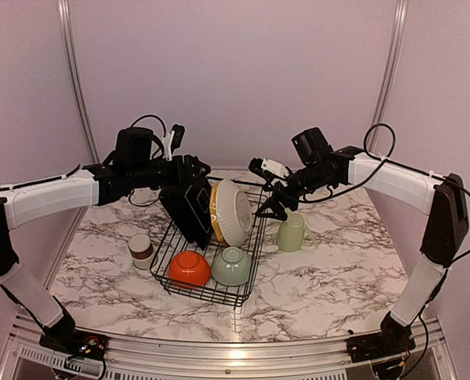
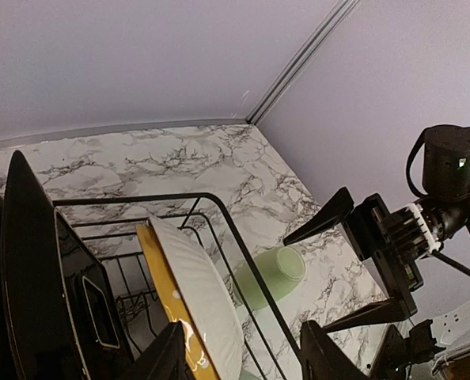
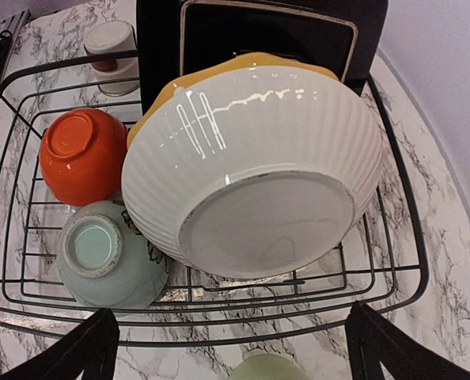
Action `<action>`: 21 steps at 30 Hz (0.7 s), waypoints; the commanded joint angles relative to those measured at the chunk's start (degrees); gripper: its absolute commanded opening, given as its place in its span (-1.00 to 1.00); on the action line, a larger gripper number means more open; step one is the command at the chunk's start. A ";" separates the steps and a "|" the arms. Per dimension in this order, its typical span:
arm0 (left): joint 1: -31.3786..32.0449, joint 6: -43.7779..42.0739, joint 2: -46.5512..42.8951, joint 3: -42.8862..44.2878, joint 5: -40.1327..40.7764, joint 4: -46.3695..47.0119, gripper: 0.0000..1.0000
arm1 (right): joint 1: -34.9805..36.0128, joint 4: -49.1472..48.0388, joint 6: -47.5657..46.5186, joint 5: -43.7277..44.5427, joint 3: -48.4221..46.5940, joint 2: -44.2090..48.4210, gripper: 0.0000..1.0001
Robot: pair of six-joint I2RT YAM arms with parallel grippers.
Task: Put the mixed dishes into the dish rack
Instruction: Grab the plate from the dish rack.
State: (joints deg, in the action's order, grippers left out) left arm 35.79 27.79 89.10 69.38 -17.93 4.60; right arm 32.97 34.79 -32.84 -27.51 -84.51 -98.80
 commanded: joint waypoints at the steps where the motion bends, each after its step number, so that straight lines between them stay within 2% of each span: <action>1: 0.38 -4.63 1.93 -2.13 -0.37 -9.88 0.05 | 0.58 0.59 -0.42 0.35 -0.48 0.21 0.97; 11: 1.27 -6.10 7.05 -3.59 -1.91 -8.38 -0.04 | 0.95 1.07 -0.09 0.57 -1.80 -1.38 0.97; 21: 1.97 -6.46 10.82 -2.70 -2.35 -7.66 -0.40 | 1.22 1.26 -0.12 0.81 -1.62 -1.29 0.97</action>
State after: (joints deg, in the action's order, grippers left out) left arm 36.75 21.56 95.22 66.78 -17.96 -2.31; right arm 33.63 34.83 -32.86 -27.27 -84.51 -99.53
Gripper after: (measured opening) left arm 0.314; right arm 0.985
